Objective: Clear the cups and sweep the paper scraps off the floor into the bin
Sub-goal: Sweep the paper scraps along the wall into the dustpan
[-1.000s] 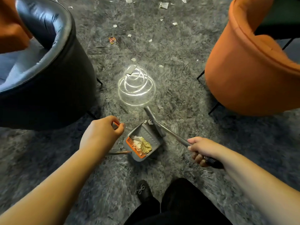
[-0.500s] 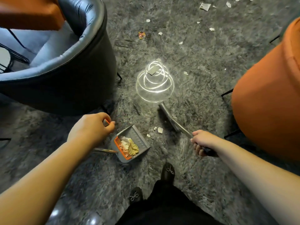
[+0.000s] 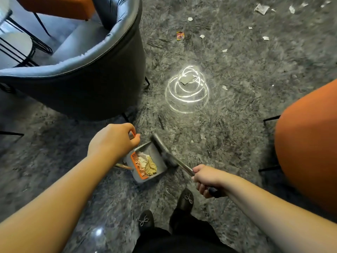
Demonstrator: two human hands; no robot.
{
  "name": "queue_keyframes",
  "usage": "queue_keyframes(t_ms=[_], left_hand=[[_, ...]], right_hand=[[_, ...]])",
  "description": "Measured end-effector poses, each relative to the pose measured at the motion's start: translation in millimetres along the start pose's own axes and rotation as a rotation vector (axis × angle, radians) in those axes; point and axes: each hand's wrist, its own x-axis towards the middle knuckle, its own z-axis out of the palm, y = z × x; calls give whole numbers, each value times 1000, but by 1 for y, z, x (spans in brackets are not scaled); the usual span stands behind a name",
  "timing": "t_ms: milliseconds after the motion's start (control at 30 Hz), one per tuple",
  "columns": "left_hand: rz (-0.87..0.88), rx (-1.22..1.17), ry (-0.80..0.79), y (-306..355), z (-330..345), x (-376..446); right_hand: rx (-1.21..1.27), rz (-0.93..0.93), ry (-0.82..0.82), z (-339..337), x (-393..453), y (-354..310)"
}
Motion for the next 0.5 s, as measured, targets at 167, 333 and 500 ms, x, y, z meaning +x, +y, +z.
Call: queue_keyframes(t_ms=[167,333,500], left_hand=[[-1,6,2,4,1,-2],[-23,-9,-15,-1,-12,6],[-38,-15,9,7,-19,13]], right_hand=[[1,-35,-42,0,-4,-4],[35,-52,-10,-13,-19,-7],[103,-90,33,-36,-32,-17]])
